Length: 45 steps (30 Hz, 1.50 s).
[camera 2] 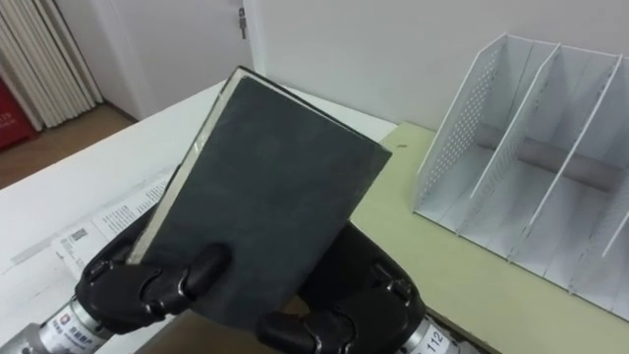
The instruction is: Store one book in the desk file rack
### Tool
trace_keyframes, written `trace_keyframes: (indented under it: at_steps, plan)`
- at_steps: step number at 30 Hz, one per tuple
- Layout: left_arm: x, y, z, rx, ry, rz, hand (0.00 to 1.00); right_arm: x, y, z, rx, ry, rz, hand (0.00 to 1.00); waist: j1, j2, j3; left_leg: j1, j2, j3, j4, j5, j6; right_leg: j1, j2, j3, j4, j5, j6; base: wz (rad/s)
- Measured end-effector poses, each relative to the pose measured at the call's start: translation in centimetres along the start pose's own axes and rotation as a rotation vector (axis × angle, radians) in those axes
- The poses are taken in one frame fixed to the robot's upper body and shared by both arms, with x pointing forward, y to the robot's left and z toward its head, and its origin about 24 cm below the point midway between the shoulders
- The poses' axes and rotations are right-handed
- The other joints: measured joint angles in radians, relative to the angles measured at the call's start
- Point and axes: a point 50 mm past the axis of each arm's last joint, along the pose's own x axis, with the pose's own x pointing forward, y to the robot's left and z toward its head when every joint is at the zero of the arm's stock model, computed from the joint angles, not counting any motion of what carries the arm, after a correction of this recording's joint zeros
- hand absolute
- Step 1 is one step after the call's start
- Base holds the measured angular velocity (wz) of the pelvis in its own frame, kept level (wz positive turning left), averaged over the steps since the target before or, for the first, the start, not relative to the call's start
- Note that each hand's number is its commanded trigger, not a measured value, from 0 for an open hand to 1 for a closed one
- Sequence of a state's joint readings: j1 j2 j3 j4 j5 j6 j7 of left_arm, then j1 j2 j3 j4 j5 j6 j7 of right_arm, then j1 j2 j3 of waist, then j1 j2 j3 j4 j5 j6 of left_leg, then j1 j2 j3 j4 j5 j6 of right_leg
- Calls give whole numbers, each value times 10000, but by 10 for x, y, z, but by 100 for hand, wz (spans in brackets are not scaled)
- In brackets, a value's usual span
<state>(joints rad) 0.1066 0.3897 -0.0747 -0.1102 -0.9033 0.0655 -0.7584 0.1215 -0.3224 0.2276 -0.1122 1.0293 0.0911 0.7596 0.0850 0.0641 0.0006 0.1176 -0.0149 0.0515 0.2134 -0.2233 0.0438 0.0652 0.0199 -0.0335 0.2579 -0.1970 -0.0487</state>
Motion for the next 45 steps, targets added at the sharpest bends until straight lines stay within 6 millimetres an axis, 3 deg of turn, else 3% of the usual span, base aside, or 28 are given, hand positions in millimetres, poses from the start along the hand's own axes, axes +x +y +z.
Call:
trace_keyframes:
  at_steps: [11, 45]
  plan:
    - [-8, 6, 9, 358, 517, 17, 100, -1, 0, -2, 240, 272, 27, 0, 45, 226, 40, -50, 3, -41, 18, -5, -5, 5, -10, -75, -21, -4, -4, 0]
    - [-12, 10, 8, 143, 782, 218, 100, -3, -2, -1, 362, 398, 25, 0, 29, 168, 3, -40, 4, -40, 118, -5, -6, 26, -22, -81, 52, -8, -8, 0]
